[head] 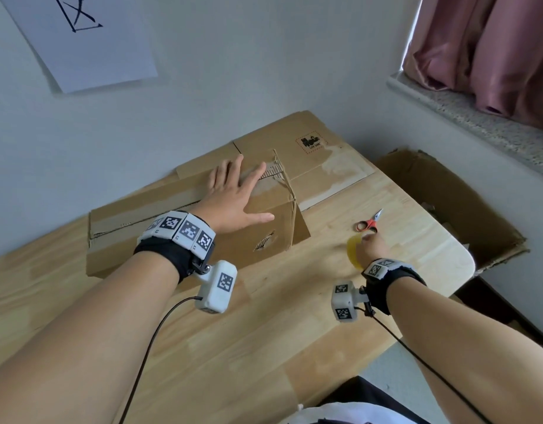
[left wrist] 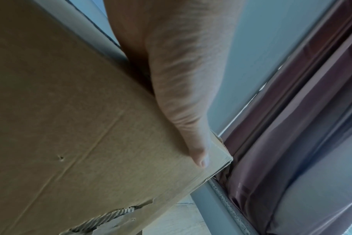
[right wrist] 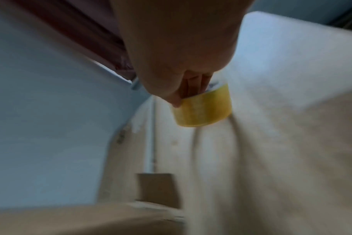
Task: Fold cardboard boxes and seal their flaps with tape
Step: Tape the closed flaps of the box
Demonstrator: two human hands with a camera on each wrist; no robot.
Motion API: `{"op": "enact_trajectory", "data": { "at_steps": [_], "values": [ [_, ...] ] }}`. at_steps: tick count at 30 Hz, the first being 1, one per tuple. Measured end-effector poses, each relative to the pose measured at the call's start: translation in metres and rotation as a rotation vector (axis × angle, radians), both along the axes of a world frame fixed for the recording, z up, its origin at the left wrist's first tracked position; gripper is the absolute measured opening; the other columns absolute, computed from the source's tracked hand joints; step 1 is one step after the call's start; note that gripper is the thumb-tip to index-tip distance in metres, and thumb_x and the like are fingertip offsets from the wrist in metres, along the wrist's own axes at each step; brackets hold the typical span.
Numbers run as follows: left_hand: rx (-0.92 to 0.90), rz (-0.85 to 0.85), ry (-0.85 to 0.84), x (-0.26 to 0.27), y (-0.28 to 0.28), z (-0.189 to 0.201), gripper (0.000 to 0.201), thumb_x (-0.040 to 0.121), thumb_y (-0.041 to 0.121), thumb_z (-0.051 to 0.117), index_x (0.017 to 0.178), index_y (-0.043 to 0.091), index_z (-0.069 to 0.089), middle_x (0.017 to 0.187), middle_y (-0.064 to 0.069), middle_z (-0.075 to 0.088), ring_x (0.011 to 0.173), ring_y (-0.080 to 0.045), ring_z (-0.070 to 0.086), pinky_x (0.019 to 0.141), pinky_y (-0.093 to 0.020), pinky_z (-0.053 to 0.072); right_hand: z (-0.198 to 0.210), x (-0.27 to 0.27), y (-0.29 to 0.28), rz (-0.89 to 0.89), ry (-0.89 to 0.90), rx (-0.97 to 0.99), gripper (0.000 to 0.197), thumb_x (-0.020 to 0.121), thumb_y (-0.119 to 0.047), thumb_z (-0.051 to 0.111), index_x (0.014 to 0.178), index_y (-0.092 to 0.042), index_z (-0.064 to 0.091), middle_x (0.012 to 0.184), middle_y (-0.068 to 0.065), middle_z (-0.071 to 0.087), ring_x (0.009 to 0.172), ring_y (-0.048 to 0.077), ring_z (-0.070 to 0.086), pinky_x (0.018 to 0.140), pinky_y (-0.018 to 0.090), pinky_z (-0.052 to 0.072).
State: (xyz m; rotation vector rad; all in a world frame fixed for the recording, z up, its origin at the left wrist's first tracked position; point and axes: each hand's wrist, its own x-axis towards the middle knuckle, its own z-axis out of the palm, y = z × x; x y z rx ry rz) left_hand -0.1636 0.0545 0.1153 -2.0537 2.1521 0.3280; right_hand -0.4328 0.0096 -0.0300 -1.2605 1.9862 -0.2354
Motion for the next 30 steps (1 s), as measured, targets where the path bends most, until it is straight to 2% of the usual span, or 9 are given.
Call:
{"op": "enact_trajectory", "data": {
  "at_steps": [1,2,4,6,11,15,20,24,30],
  "values": [
    [-0.003,-0.001,0.0,0.001,0.0,0.0,0.095,0.081,0.073,0.044,0.146,0.04,-0.017,0.155,-0.007,-0.026,0.141,-0.034,-0.025,0.113,-0.047,-0.014,0.01,0.007,-0.007,-0.082,-0.135,-0.076,0.034,0.094,-0.006,0.041,0.125,0.0,0.052,0.115,0.02,0.059,0.107,0.034,0.057,0.088,0.038,0.045],
    [-0.006,0.0,-0.003,0.002,0.0,-0.001,0.095,0.081,0.073,0.043,0.146,0.04,-0.017,0.155,-0.007,-0.027,0.141,-0.034,-0.025,0.113,-0.047,-0.014,0.023,0.016,-0.015,-0.146,-0.228,-0.152,0.036,0.094,-0.006,0.039,0.128,-0.003,0.05,0.124,0.02,0.055,0.11,0.035,0.055,0.091,0.039,0.045],
    [-0.006,0.0,-0.008,0.003,0.001,-0.001,0.095,0.081,0.073,0.043,0.146,0.04,-0.017,0.155,-0.008,-0.027,0.141,-0.034,-0.025,0.113,-0.046,-0.014,0.057,0.036,-0.025,-0.223,-0.351,-0.316,0.032,0.096,-0.013,0.036,0.124,-0.009,0.05,0.114,0.013,0.06,0.096,0.03,0.057,0.084,0.041,0.049],
    [0.0,-0.001,-0.008,0.001,0.002,-0.001,0.095,0.081,0.073,0.043,0.147,0.039,-0.017,0.155,-0.008,-0.027,0.141,-0.034,-0.025,0.113,-0.046,-0.015,0.095,0.053,-0.034,-0.238,-0.443,-0.513,0.027,0.097,-0.017,0.035,0.118,-0.009,0.05,0.089,0.0,0.058,0.079,0.017,0.053,0.069,0.032,0.045],
    [-0.013,0.0,-0.018,0.002,0.0,0.0,0.097,0.08,0.073,0.046,0.149,0.036,-0.012,0.156,-0.012,-0.02,0.143,-0.036,-0.018,0.114,-0.047,-0.012,0.171,0.09,-0.045,-0.133,-0.535,-0.809,0.025,0.098,-0.025,0.043,0.103,-0.006,0.057,0.085,-0.005,0.054,0.08,0.011,0.05,0.067,0.019,0.032],
    [-0.034,-0.008,-0.031,0.003,0.0,0.0,0.097,0.079,0.07,0.05,0.15,0.034,-0.005,0.157,-0.014,-0.014,0.143,-0.037,-0.012,0.115,-0.048,-0.006,0.19,0.129,-0.036,0.053,-0.563,-0.834,0.018,0.096,-0.029,0.048,0.087,-0.016,0.058,0.071,-0.01,0.055,0.07,0.009,0.05,0.059,0.018,0.032],
    [-0.041,-0.01,-0.031,0.006,0.002,-0.002,0.096,0.079,0.071,0.049,0.15,0.031,-0.002,0.157,-0.014,-0.013,0.143,-0.037,-0.012,0.116,-0.047,-0.007,0.192,0.151,-0.029,0.157,-0.42,-0.79,0.024,0.096,-0.027,0.04,0.096,-0.012,0.059,0.085,0.0,0.062,0.079,0.02,0.053,0.066,0.027,0.035],
    [-0.087,-0.02,0.006,0.008,0.001,-0.001,0.096,0.077,0.07,0.052,0.15,0.032,0.003,0.158,-0.01,-0.007,0.145,-0.033,-0.007,0.117,-0.045,-0.004,0.195,0.148,-0.034,0.128,-0.372,-0.73,0.023,0.096,-0.023,0.035,0.092,-0.009,0.053,0.08,0.004,0.056,0.075,0.025,0.045,0.063,0.029,0.029],
    [-0.109,0.036,0.041,0.007,0.002,-0.008,0.116,0.074,0.076,0.051,0.151,0.011,-0.005,0.159,-0.003,-0.008,0.146,-0.023,-0.009,0.117,-0.039,-0.005,0.191,0.157,-0.014,0.209,-0.25,-0.779,0.02,0.098,-0.025,0.034,0.091,-0.011,0.046,0.076,0.005,0.054,0.071,0.031,0.046,0.063,0.031,0.032]
  ]
}}
